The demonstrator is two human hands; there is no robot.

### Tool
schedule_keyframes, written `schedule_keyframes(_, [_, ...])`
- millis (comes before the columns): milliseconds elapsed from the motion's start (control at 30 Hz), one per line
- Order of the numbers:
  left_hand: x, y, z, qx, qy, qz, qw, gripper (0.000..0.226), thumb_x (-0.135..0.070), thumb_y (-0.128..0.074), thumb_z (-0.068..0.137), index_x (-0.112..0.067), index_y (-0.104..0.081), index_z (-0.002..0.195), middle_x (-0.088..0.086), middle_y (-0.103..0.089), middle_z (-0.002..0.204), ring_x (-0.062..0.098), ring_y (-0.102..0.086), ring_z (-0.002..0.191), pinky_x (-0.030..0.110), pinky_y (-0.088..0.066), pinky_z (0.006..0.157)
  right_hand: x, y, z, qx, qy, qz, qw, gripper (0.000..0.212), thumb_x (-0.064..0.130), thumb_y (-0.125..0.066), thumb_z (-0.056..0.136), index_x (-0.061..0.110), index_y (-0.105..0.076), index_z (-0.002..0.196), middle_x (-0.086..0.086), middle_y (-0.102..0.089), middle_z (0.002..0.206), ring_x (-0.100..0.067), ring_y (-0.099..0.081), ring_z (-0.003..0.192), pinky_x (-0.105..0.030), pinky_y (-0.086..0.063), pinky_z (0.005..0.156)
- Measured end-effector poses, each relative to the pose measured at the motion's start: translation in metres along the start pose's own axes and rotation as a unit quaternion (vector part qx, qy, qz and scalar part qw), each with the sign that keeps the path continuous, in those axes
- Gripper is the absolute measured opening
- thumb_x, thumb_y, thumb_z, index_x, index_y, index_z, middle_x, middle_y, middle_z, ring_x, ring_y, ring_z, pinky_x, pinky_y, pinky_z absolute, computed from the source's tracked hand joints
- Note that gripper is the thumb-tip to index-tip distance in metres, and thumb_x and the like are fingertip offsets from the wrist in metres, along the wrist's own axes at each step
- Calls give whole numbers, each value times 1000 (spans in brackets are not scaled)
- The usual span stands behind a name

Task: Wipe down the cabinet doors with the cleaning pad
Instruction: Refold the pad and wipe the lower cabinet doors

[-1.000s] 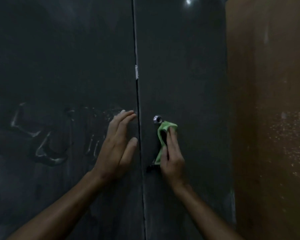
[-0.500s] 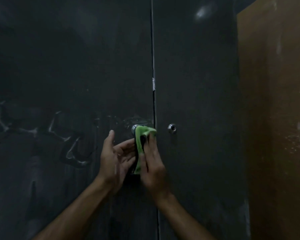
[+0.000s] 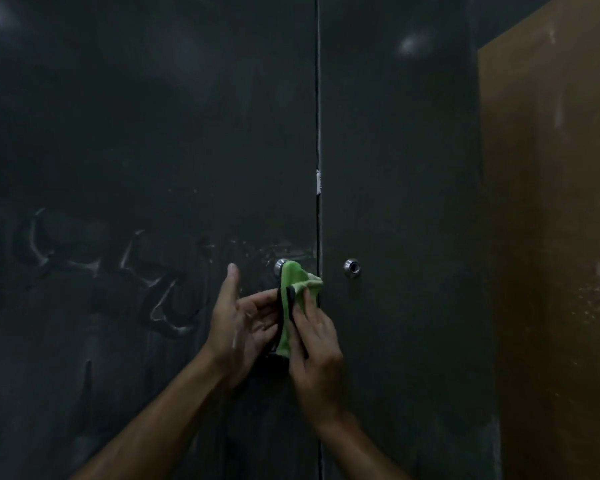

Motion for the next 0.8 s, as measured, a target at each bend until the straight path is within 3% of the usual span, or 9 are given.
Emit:
schedule_keyframes(133, [3, 1, -1, -5, -9, -20, 1000, 100, -86, -28, 89, -5, -78, 120, 17, -72, 130, 23, -69, 124, 36, -48, 102, 1, 7, 13, -20, 11, -34, 999, 49, -10, -65, 91, 4, -60, 138, -10, -53, 150, -33, -58, 118, -45, -56, 95])
schedule_keyframes(267, [3, 2, -3, -10, 1, -38, 999, 104, -87, -25, 91, -2, -73, 126, 19, -71, 132, 30, -67, 127, 45, -44, 112, 7, 7, 54, -101, -2, -28, 995, 42, -4, -64, 94, 3, -64, 135, -14, -55, 147, -24, -52, 122, -27, -44, 107])
schedule_keyframes(367, [-1, 0, -4, -18, 5, -32, 999, 101, -84, -19, 94, -7, -83, 108, 20, -74, 125, 29, -72, 116, 44, -49, 100, 5, -9, 30, -55, 48, -91, 993, 38, -3, -68, 90, 2, -69, 128, -22, -55, 140, -33, -53, 115, -37, -48, 101])
schedule_keyframes(533, [6, -2, -8, -24, 35, 0, 999, 100, -80, -16, 97, 0, -69, 126, 21, -73, 126, 33, -67, 124, 42, -49, 106, -8, -2, -16, 12, 64, -66, 996, 33, 2, -71, 89, 4, -70, 122, -16, -51, 133, -36, -59, 113, -46, -53, 96])
schedule_keyframes(667, [1, -6, -8, -24, 27, 24, 999, 99, -81, -15, 95, -5, -70, 127, 16, -75, 125, 26, -71, 117, 41, -51, 98, -1, 2, 53, -51, -15, -28, 998, 28, 4, -67, 94, 6, -70, 122, -12, -55, 128, -26, -57, 117, -36, -51, 99])
schedule_keyframes(800, [-7, -6, -6, -3, 23, 48, 999, 99, -84, -18, 90, -12, -84, 106, 15, -76, 122, 23, -75, 110, 38, -52, 91, -7, 1, 24, 14, 33, 1, 999, 27, 11, -64, 94, 8, -68, 121, -7, -51, 130, -22, -57, 119, -32, -51, 98])
Point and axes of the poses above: each hand's wrist, its own z-axis towards the middle knuckle, its own y-axis out of the back of the hand, x = y × z, the point moved 4 cm from there along z, towards the middle knuckle
